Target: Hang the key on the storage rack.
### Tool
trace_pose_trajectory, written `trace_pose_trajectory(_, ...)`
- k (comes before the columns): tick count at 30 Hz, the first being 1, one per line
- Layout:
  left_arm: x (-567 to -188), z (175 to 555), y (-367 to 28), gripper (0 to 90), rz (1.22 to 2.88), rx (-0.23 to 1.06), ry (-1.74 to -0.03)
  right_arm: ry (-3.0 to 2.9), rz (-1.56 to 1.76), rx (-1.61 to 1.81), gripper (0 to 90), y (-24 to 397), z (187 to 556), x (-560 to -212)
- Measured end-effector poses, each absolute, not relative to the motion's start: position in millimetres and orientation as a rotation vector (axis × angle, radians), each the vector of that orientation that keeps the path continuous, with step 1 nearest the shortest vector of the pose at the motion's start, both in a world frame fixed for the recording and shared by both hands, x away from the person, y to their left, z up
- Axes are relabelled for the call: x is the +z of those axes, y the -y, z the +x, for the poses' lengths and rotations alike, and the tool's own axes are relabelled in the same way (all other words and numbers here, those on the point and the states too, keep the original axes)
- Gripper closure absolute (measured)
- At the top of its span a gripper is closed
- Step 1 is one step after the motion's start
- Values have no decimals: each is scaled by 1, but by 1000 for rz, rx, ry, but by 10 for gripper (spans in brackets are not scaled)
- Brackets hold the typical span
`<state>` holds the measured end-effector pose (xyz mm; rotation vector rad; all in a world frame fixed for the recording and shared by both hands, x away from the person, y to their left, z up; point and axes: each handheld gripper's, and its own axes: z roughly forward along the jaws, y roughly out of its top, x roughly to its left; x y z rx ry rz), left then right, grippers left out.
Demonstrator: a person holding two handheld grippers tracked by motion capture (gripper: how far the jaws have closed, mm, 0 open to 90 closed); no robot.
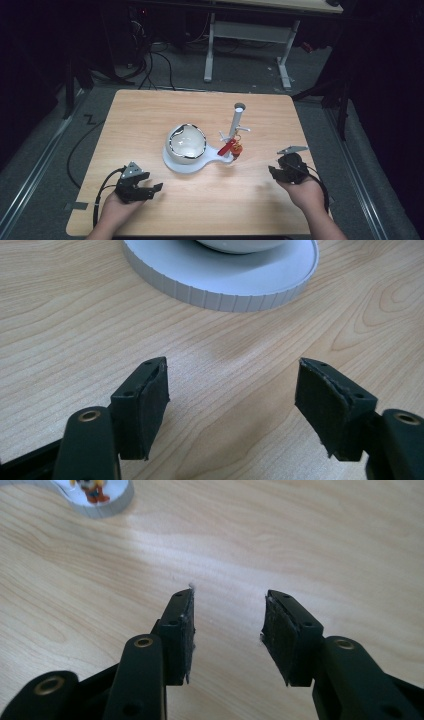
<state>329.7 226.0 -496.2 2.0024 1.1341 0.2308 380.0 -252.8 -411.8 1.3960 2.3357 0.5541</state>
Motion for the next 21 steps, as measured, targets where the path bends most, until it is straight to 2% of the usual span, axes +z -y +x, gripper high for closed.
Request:
trace_pose_trajectory(6,-497,329,-224,301,2003,237,-1137,-2242,1424,637,509,265,360,-445)
trace_pose_trajectory(9,-498,328,-222,301,2006,241,-1131,-2190,1402,688,439,270,350,-460)
trace_pose_trajectory(12,-498,327,-221,301,2006,246,-1129,-2160,1378,714,411,271,341,-473)
trace_pose_trajectory(21,-498,329,-217,301,1997,253,-1140,-2131,1414,810,363,271,338,-471)
